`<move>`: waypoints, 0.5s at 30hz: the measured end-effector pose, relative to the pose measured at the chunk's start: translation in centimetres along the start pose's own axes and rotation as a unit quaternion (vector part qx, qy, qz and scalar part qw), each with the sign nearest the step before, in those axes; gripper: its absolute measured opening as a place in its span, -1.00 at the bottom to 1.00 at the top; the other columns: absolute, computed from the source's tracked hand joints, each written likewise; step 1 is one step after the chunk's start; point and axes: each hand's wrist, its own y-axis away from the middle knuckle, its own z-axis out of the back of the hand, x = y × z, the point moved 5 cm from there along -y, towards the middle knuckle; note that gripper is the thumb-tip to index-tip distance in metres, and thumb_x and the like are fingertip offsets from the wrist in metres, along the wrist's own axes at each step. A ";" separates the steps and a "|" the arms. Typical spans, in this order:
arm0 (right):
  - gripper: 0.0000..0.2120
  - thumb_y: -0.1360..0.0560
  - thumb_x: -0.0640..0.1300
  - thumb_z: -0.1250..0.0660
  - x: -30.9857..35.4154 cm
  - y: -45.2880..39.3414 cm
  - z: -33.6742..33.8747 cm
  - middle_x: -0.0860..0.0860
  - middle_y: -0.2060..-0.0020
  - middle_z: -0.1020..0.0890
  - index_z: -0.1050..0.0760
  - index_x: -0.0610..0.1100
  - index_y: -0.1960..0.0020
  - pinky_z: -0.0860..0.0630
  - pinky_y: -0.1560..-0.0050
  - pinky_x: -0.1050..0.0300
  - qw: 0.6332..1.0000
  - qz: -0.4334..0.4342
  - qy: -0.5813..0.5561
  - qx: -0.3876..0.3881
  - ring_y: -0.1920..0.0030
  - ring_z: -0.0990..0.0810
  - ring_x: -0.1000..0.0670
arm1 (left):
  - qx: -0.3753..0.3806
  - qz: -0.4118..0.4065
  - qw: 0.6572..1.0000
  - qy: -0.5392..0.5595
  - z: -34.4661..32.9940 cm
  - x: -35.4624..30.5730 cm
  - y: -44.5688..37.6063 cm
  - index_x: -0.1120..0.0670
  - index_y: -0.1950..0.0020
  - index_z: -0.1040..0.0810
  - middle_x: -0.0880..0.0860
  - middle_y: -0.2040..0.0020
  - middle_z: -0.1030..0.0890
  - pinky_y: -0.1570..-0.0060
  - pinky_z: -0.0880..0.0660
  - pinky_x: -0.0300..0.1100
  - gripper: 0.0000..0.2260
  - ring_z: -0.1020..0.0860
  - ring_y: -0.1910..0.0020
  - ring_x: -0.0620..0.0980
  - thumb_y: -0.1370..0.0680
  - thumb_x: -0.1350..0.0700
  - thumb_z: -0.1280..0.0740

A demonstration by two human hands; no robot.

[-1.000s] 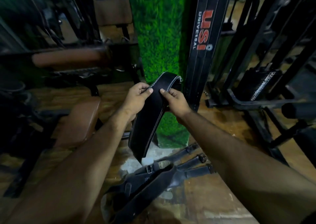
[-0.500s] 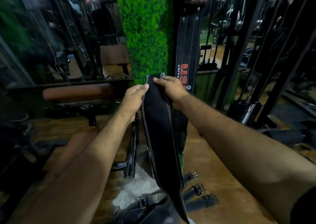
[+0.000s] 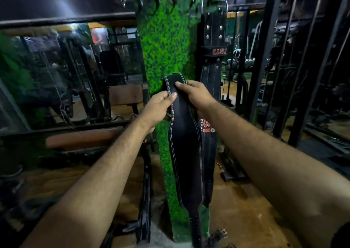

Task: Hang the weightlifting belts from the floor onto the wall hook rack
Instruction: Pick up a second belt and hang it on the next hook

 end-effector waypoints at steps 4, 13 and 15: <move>-0.95 -0.58 -0.21 -0.38 0.9 -1.0 -0.5 -0.12 0.18 -0.68 -0.59 -0.17 0.06 -0.61 0.16 0.07 0.999 0.037 -0.010 0.005 0.26 -0.66 -0.02 | -0.011 -0.038 0.999 0.027 1.5 -0.8 -1.7 0.05 0.08 -0.55 -0.09 0.25 -0.70 0.26 -0.54 -0.33 -0.80 -0.64 0.26 -0.22 -0.69 0.17 -0.20; -0.88 -0.59 -0.21 -0.37 3.5 -3.5 -0.2 -0.13 0.12 -0.68 -0.58 -0.24 -0.09 -0.62 0.24 0.18 0.996 0.085 0.014 -0.006 0.24 -0.67 0.04 | -0.041 -0.068 0.997 0.025 1.7 -0.8 -4.3 0.24 -0.06 -0.53 0.09 0.17 -0.59 0.20 -0.51 -0.16 -0.79 -0.56 0.22 -0.05 -0.68 0.10 -0.24; -0.90 -0.60 -0.23 -0.35 3.4 -4.0 0.1 -0.10 0.12 -0.67 -0.56 -0.23 -0.09 -0.60 0.24 0.22 0.995 0.094 0.020 0.010 0.23 -0.67 0.07 | -0.067 -0.071 0.995 0.005 1.8 -1.2 -5.1 0.31 -0.02 -0.50 0.16 0.15 -0.54 0.16 -0.45 -0.06 -0.61 -0.50 0.19 0.06 -0.64 -0.06 -0.26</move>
